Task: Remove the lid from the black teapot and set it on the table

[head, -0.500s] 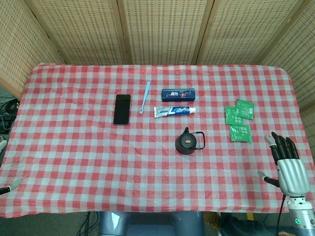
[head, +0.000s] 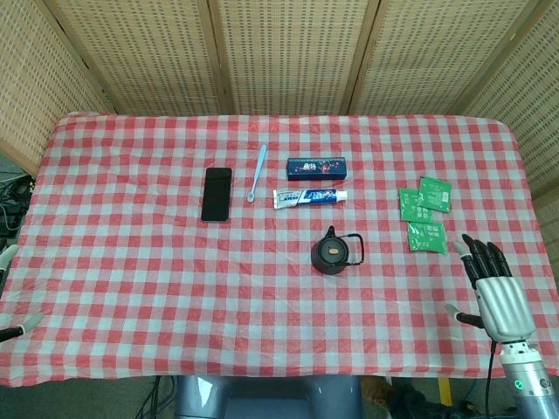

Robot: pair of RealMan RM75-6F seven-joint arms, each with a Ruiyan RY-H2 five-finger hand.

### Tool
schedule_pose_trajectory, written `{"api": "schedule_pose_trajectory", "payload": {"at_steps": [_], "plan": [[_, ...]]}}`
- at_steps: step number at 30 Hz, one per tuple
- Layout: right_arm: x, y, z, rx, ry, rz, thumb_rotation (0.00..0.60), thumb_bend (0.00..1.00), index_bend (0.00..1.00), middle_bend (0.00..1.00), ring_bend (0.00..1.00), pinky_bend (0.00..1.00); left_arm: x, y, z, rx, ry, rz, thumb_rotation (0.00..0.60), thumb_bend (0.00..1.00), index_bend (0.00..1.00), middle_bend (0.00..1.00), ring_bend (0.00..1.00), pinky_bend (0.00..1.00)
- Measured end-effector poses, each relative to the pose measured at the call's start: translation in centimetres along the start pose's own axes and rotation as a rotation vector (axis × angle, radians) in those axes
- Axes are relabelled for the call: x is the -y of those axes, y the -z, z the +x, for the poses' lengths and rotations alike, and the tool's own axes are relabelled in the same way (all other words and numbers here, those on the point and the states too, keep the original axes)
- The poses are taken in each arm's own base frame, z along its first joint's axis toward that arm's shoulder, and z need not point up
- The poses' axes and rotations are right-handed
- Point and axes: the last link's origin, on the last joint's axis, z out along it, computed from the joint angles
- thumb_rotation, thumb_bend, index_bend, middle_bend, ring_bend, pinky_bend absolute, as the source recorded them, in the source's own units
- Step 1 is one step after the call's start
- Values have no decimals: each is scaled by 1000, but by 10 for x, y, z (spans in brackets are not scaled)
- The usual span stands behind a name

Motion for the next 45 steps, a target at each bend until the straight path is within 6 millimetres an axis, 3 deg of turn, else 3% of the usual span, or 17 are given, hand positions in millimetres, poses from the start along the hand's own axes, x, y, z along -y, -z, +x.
{"api": "schedule_pose_trajectory", "payload": {"at_steps": [4, 9, 15, 22, 31, 45], "plan": [[18, -29, 7, 27, -3, 73, 600, 20, 264, 0, 0, 0, 0, -6, -3, 6, -5, 12, 600, 0, 0, 0, 0, 0], [47, -69, 13, 82, -54, 149, 600, 231, 412, 0, 0, 0, -1, -12, -10, 23, -25, 25, 600, 0, 0, 0, 0, 0], [78, -115, 11, 205, -131, 153, 600, 369, 444, 0, 0, 0, -3, -22, -17, 17, -35, 35, 600, 0, 0, 0, 0, 0], [105, -155, -7, 325, -141, 101, 600, 436, 463, 0, 0, 0, 0, -28, -18, 9, -33, 50, 600, 0, 0, 0, 0, 0], [139, -173, -51, 409, -63, 72, 600, 466, 470, 0, 0, 0, 6, -31, -19, 12, -28, 69, 600, 0, 0, 0, 0, 0], [166, -180, -75, 428, 39, 63, 600, 478, 476, 0, 0, 0, 6, -30, -20, 15, -32, 72, 600, 0, 0, 0, 0, 0]]}}
